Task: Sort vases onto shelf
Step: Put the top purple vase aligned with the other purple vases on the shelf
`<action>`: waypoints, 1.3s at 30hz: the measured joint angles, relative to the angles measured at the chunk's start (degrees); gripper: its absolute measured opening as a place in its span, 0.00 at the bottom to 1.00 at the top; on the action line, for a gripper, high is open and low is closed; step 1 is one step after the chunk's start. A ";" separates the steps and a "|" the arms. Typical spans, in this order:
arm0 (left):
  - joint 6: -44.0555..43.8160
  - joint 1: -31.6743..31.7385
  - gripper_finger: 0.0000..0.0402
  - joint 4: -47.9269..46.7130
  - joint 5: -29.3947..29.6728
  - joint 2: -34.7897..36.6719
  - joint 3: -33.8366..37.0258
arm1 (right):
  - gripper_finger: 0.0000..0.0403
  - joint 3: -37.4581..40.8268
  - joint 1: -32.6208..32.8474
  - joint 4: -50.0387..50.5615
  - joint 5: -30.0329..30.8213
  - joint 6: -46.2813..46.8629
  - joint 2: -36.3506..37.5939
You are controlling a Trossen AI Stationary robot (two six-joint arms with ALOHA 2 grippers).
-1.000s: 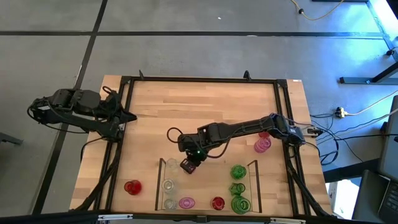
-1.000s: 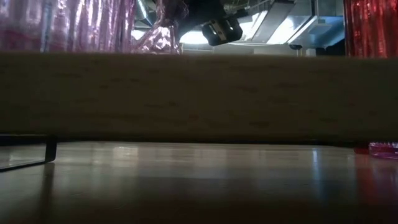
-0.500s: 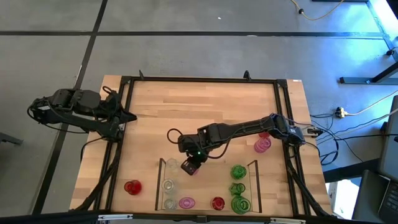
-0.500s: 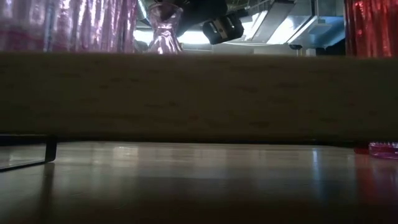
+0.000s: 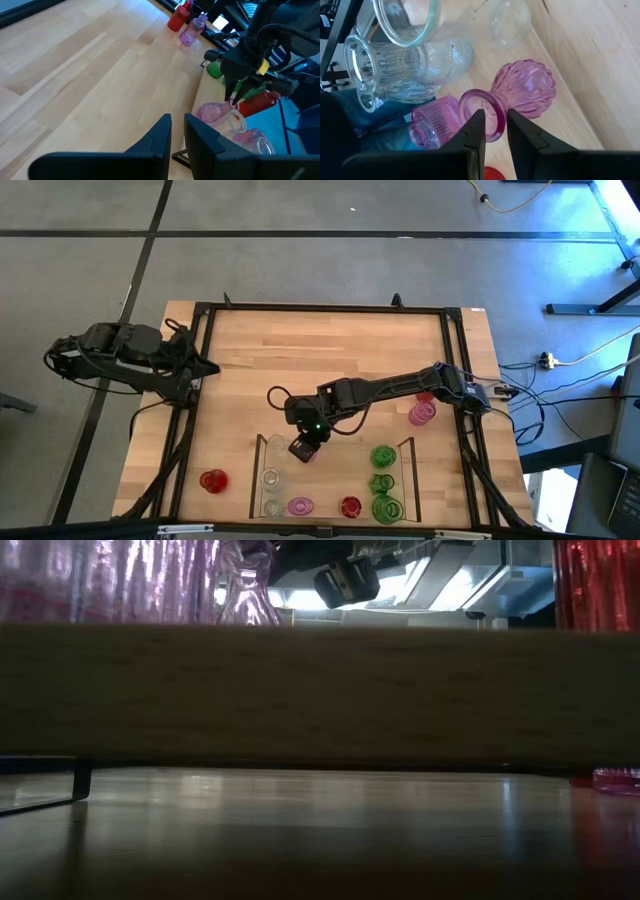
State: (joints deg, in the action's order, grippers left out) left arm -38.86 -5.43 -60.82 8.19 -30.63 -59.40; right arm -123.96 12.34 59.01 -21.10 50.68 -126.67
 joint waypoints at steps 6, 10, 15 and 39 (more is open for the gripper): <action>0.01 0.00 0.11 0.00 0.01 0.02 0.00 | 0.15 0.00 0.00 0.05 -0.08 0.00 0.00; 0.01 0.00 0.11 0.00 0.00 0.02 0.00 | 0.15 0.00 0.00 0.05 -0.13 -0.02 0.00; 0.01 0.00 0.11 0.00 0.01 0.00 0.00 | 0.15 0.02 0.00 0.05 -0.18 -0.02 0.00; 0.03 0.00 0.11 -0.01 0.00 0.02 0.00 | 0.15 0.07 -0.11 -0.08 0.06 3.33 0.83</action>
State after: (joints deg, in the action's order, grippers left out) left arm -38.83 -5.43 -60.83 8.19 -30.61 -59.40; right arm -123.90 12.23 58.93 -21.04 54.01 -125.85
